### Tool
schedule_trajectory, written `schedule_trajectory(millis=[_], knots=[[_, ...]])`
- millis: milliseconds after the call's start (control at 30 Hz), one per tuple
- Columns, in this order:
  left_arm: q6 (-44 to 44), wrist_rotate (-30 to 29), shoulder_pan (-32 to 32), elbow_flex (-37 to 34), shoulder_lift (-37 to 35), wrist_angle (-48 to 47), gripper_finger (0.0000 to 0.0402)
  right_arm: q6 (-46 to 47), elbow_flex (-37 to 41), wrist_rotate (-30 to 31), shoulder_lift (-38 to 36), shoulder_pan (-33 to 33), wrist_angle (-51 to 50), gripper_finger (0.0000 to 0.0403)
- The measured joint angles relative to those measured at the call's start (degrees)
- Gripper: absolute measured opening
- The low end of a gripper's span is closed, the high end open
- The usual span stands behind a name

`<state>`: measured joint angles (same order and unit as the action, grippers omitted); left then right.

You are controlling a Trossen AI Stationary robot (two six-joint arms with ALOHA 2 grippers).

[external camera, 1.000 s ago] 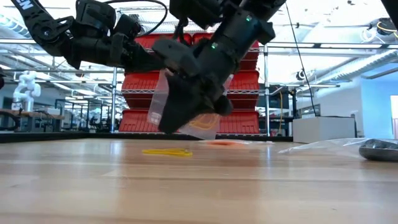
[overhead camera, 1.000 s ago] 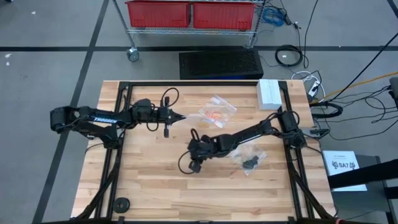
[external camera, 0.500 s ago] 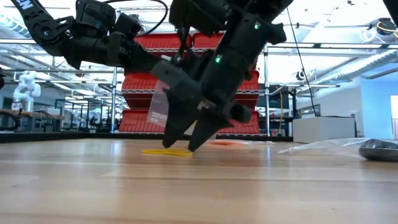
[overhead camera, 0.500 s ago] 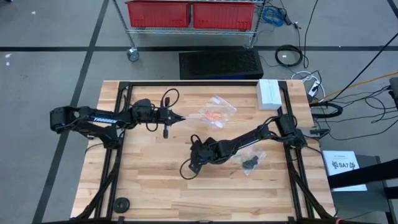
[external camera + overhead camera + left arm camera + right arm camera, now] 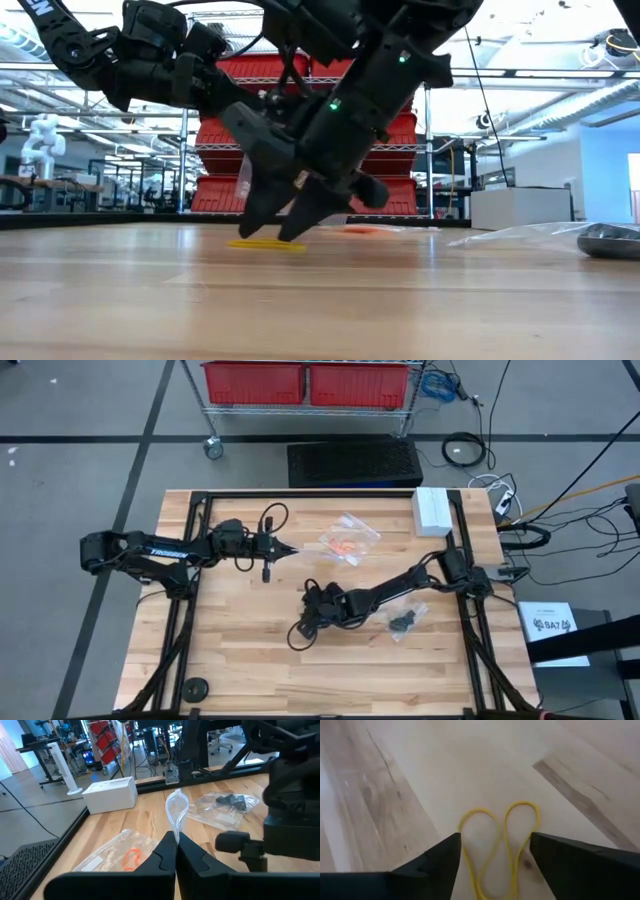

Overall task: Sort rubber bands
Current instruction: Put the yellow rubber band into the open transparent zip bag

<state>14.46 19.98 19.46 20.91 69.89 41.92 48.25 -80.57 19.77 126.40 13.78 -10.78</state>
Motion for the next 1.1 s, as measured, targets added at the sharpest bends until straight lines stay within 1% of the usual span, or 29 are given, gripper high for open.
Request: schedule_trajectory(millis=[133, 300, 400, 533, 733, 867, 933, 1100], knots=[[0.00, 0.01, 0.00, 0.00, 0.00, -0.03, 0.0002, -0.02, -0.13, 0.49, 1.69, 0.73, 2.27, 0.0230], [0.00, 0.03, 0.00, 0.00, 0.00, -0.26, 0.0002, -1.14, -0.19, 0.58, 2.87, 1.27, 2.74, 0.0226], [-0.02, 0.03, 0.00, 0.00, 0.00, -0.58, 0.0002, -3.10, -0.22, 0.59, 2.88, 1.29, 1.97, 0.0211], [-0.11, 0.03, -0.04, 0.00, 0.00, -0.69, 0.0002, -6.65, -0.22, 1.03, 2.88, 1.15, 0.80, 0.0167], [-0.15, 0.03, -0.11, 0.00, 0.00, -1.08, 0.0002, -11.21, -0.22, 0.79, 2.88, 0.39, -0.64, 0.0073], [-0.23, 0.03, -0.11, 0.00, 0.00, -1.06, 0.0002, -14.34, -0.22, -0.22, 2.86, -0.23, -0.63, 0.0021], [-0.50, 0.03, -0.09, 0.00, 0.00, -1.06, 0.0002, -16.54, -0.22, -0.28, 2.56, -0.31, -0.55, 0.0006], [-0.55, 0.03, -0.09, 0.00, 0.00, -0.96, 0.0002, -21.13, 0.05, -2.42, 0.01, -1.17, -1.11, 0.0002]])
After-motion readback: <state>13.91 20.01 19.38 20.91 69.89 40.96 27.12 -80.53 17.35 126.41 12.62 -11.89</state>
